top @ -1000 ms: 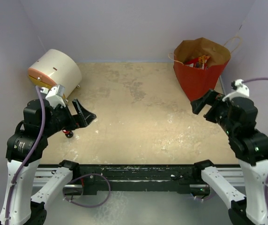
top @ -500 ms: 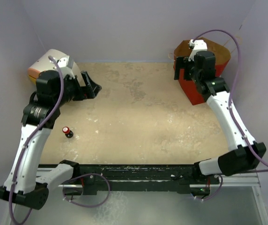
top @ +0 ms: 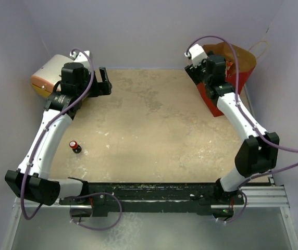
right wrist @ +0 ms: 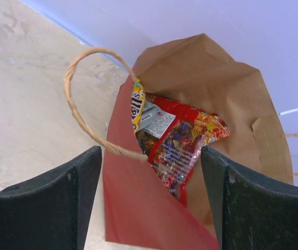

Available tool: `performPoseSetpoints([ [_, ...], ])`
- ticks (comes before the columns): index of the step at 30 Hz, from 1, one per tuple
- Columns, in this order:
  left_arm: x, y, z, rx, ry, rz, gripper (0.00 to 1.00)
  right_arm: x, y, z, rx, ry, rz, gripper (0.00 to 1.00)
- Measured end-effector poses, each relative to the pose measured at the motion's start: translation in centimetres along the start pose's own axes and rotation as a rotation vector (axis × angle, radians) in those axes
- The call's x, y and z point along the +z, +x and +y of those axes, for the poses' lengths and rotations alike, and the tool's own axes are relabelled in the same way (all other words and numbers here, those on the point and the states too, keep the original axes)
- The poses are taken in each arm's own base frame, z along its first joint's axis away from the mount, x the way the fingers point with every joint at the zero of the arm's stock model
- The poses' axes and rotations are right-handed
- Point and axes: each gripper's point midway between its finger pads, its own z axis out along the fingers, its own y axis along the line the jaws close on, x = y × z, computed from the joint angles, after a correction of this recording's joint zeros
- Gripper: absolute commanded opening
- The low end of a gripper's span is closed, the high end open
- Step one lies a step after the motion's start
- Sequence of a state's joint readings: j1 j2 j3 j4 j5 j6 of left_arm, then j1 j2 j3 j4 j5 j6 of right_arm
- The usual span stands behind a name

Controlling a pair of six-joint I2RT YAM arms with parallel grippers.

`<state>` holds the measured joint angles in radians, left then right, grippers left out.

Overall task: Take the snacks out of the paper bag
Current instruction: Move the paper bag to the center of the board.

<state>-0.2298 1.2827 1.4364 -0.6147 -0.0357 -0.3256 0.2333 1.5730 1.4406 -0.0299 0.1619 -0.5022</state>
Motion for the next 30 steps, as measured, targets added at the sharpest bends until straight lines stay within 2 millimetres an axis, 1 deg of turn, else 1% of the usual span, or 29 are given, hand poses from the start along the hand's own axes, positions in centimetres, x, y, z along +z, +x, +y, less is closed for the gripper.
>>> performPoseSetpoints([
  [3,0.9,-0.2,0.1,-0.003,-0.011,0.01,0.99,2.2,1.1,1.2,-0.092,-0.041,0.015,0.68],
  [6,1.6,-1.2,-0.1,-0.002,-0.019,-0.001,0.99,3.7,2.2,2.5,-0.159,-0.081,0.027,0.56],
  [8,1.9,-1.9,-0.3,-0.003,-0.018,-0.012,0.99,4.2,2.4,2.8,-0.186,-0.093,0.03,0.47],
  [10,2.1,-2.3,-0.4,-0.004,-0.017,-0.019,0.99,4.6,1.9,2.7,-0.197,-0.096,0.018,0.38],
  [14,2.1,-2.4,-0.5,-0.017,-0.017,-0.018,0.99,4.6,0.4,2.1,-0.192,-0.087,-0.02,0.14],
  [17,2.0,-2.2,-0.5,-0.035,-0.016,-0.008,0.99,4.4,-0.4,2.2,-0.186,-0.104,-0.04,0.1],
  [19,1.7,-1.9,-0.5,-0.054,-0.022,0.005,0.99,4.2,-0.9,2.7,-0.182,-0.125,-0.046,0.02],
  [20,1.4,-1.6,-0.3,-0.064,-0.03,0.014,0.99,4.1,-1.2,2.9,-0.179,-0.136,-0.051,0.0],
  [23,0.2,-0.7,0.0,-0.112,-0.057,0.048,0.99,3.2,-2.0,4.3,-0.168,-0.18,-0.063,0.0],
  [25,-0.9,-0.2,0.0,-0.159,-0.064,0.069,0.99,1.9,-2.0,6.3,-0.166,-0.229,-0.058,0.0],
  [27,-2.2,0.3,-0.6,-0.215,-0.045,0.09,0.99,0.4,-2.2,8.4,-0.177,-0.283,-0.044,0.0],
  [30,-4.4,1.0,-1.8,-0.296,0.014,0.11,0.99,-2.1,-3.2,12.6,-0.188,-0.388,-0.035,0.0],
])
